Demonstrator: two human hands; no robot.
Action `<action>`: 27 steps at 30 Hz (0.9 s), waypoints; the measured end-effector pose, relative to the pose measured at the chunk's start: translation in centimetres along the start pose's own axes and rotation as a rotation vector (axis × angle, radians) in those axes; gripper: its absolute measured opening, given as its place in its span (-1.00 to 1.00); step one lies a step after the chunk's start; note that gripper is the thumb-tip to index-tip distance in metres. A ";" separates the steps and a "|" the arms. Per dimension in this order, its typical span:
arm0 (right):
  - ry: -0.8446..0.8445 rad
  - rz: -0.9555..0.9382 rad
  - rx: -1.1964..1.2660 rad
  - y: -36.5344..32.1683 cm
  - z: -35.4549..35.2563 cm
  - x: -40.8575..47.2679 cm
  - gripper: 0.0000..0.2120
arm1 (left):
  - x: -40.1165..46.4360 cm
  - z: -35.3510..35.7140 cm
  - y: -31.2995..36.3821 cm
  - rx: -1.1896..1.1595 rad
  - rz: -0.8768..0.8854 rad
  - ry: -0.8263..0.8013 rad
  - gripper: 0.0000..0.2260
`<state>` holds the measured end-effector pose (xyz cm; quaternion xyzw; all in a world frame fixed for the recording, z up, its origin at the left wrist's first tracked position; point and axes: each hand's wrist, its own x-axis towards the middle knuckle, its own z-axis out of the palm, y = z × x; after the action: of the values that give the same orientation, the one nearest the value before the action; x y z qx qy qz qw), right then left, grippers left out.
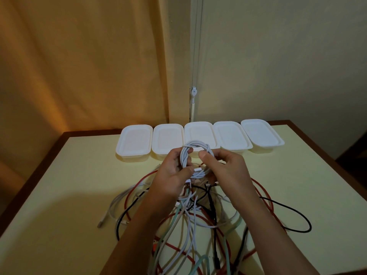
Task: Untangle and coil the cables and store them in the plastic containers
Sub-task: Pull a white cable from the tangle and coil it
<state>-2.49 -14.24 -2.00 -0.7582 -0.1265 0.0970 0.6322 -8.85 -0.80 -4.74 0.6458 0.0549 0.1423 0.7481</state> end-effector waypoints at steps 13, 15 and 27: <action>-0.107 0.031 0.168 0.9 -0.2 0.6 -0.79 | 0.4 -0.6 0.1 0.028 -0.015 0.110 -0.69; -0.085 0.038 0.173 1.0 0.0 0.7 -0.76 | 0.4 -0.4 0.3 0.048 -0.020 0.106 -0.71; 0.027 -0.170 -0.058 0.9 -0.6 0.7 -0.84 | 0.1 -0.2 1.2 0.050 0.010 0.118 -0.75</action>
<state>-1.60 -14.71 -2.76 -0.7639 -0.1848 0.0291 0.6176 -9.02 -0.42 -3.59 0.6551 0.0992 0.1825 0.7264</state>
